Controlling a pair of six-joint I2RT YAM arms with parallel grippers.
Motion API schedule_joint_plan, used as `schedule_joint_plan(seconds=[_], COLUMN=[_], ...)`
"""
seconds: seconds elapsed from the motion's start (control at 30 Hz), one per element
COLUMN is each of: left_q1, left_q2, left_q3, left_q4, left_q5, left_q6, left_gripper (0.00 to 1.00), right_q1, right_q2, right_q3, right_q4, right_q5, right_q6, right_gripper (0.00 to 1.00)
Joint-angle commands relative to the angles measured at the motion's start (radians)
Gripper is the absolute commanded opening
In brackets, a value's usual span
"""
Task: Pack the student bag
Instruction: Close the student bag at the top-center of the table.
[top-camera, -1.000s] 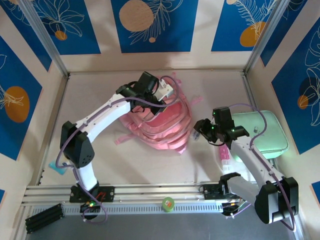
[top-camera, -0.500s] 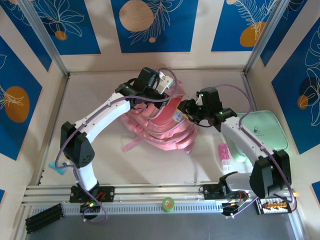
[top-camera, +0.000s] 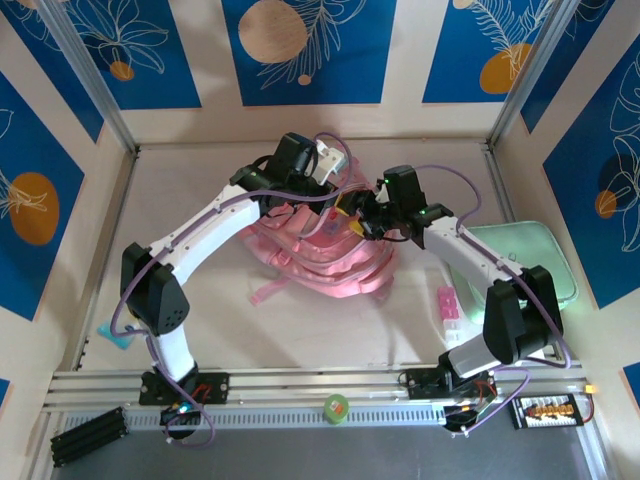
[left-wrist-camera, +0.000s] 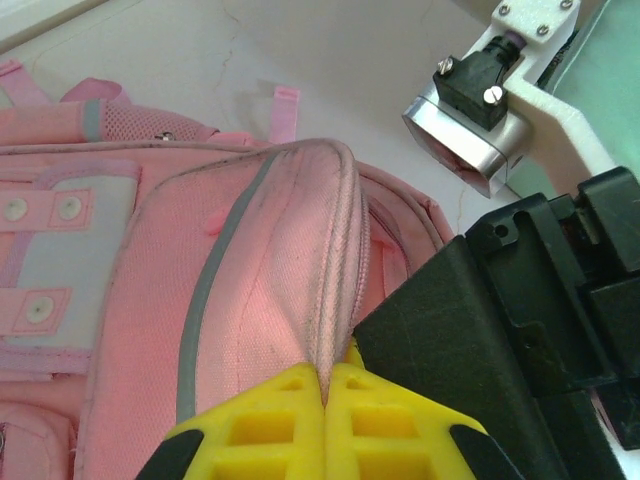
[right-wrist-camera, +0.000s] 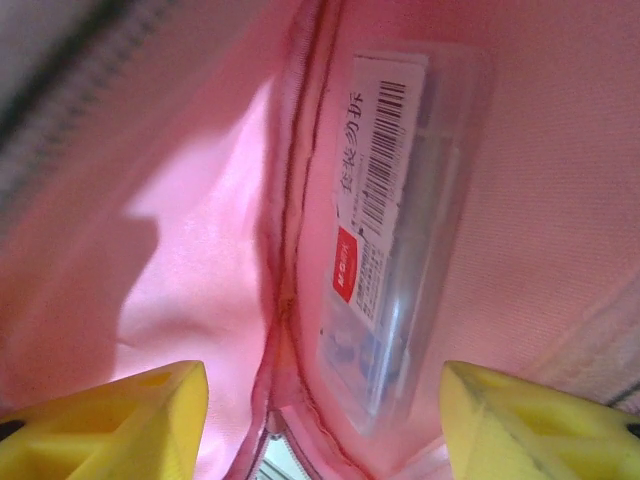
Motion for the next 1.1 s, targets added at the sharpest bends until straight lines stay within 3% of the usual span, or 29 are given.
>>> schedule_joint_plan(seconds=[0.0,0.3,0.57,0.87,1.07], left_q1=[0.003,0.007,0.016,0.025,0.033], left_q2=[-0.013,-0.008,-0.013,-0.010,-0.011], left_q3=[0.064,0.058,0.053,0.055,0.017], left_q4=[0.097,0.100,0.110,0.112,0.134], left_q5=[0.051,0.053,0.047,0.055,0.065], left_q6=[0.001,-0.013,-0.040,-0.054,-0.074], left_gripper=[0.00,0.00,0.00,0.00,0.00], right_q1=[-0.001,0.033,0.086,0.095,0.061], right_q2=[-0.018,0.012,0.111,0.199,0.043], right_q3=[-0.010,0.002,0.016,0.030,-0.094], right_q4=[0.023,-0.027,0.058,0.286,0.273], right_q5=[-0.024,0.067,0.139,0.103,0.137], right_q6=[0.009,-0.005,0.034,0.035,0.030], right_gripper=[0.62,0.32,0.19,0.18,0.22])
